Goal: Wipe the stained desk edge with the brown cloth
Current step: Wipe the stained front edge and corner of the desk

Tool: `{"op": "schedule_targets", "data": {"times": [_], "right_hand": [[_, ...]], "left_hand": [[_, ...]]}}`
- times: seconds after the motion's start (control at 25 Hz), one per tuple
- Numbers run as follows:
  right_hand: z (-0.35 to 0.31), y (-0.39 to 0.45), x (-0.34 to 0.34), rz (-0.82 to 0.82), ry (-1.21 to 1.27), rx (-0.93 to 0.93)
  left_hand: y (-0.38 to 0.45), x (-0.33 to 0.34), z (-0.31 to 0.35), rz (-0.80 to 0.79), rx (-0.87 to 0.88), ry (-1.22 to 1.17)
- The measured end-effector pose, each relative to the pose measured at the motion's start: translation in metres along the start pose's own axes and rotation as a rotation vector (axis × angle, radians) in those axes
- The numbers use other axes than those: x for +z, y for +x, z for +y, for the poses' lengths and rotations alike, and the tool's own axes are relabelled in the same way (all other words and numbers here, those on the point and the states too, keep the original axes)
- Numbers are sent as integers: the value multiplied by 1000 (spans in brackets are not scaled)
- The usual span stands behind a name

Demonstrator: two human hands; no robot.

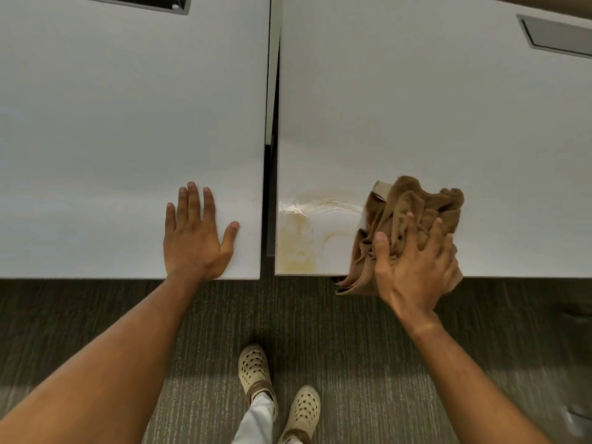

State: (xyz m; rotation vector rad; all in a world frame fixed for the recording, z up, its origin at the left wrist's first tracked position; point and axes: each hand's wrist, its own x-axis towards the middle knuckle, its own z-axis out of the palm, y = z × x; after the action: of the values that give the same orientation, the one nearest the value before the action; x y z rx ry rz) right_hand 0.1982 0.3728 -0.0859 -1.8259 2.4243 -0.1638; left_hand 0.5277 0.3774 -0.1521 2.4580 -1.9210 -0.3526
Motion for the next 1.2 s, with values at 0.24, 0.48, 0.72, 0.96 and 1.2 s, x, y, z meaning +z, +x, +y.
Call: {"op": "schedule_targets", "data": {"times": [0.24, 0.48, 0.72, 0.96, 1.2], "right_hand": [[-52, 30, 5, -71, 30, -98], [-61, 26, -2, -133, 121, -484], [22, -1, -7, -62, -38, -366], [1, 67, -6, -86, 2, -71], [-73, 65, -5, -119, -57, -482]], "left_hand": [[-2, 2, -1, 21, 7, -6], [1, 5, -5, 24, 14, 5], [0, 4, -6, 32, 20, -17], [1, 3, -1, 38, 7, -22], [1, 3, -1, 37, 11, 0]]}}
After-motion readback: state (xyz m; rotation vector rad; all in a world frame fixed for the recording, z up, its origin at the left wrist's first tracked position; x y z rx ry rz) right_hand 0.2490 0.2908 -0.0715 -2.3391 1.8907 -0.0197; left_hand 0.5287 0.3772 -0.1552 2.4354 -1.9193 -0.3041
